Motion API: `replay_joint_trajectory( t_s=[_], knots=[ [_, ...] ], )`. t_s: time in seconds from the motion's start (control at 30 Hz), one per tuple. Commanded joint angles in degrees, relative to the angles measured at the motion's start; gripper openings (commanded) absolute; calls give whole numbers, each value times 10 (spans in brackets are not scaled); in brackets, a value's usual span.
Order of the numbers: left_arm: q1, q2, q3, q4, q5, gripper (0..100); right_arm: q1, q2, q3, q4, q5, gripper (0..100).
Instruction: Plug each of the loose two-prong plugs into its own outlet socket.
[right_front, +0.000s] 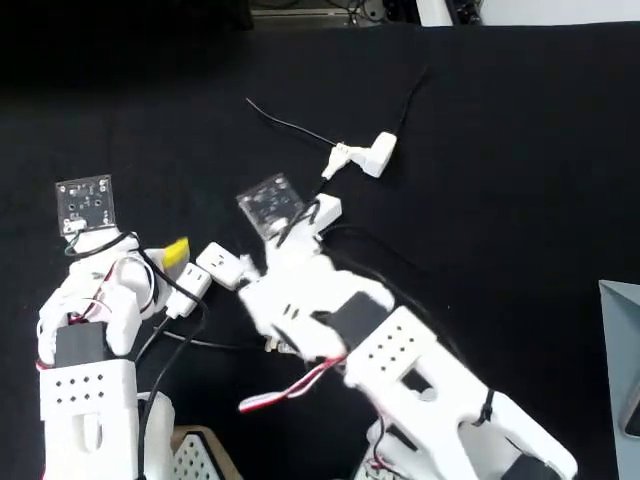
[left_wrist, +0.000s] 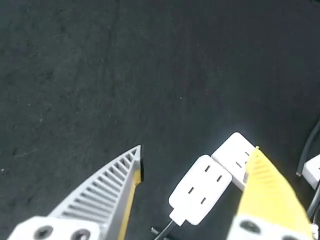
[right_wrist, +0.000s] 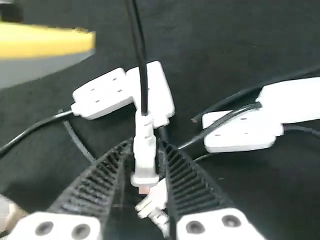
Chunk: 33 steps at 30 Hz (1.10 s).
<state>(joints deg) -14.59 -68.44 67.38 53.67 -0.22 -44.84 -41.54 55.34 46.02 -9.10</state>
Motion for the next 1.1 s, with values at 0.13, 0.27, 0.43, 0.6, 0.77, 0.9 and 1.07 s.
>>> replay_joint_trajectory(
  t_s=[0.13,0.27,0.43,0.6,0.77,0.9,1.07],
  knots=[
    [2,-15,-14,-17,14,321,-44,-12,-33,-2,29,12],
    [50,-15,-38,27,13,321,-44,-11,-33,-3,29,12],
    [90,-15,-87,75,14,321,-41,-10,-13,-29,29,12],
    [110,-15,-107,97,14,321,-40,-10,10,-54,46,12],
    [147,-15,-116,119,11,321,-8,-10,12,-55,48,12],
    [169,-46,-111,121,11,321,12,-10,13,-55,48,12],
    [194,-127,-113,160,10,321,12,-10,18,-55,47,12]
  ],
)
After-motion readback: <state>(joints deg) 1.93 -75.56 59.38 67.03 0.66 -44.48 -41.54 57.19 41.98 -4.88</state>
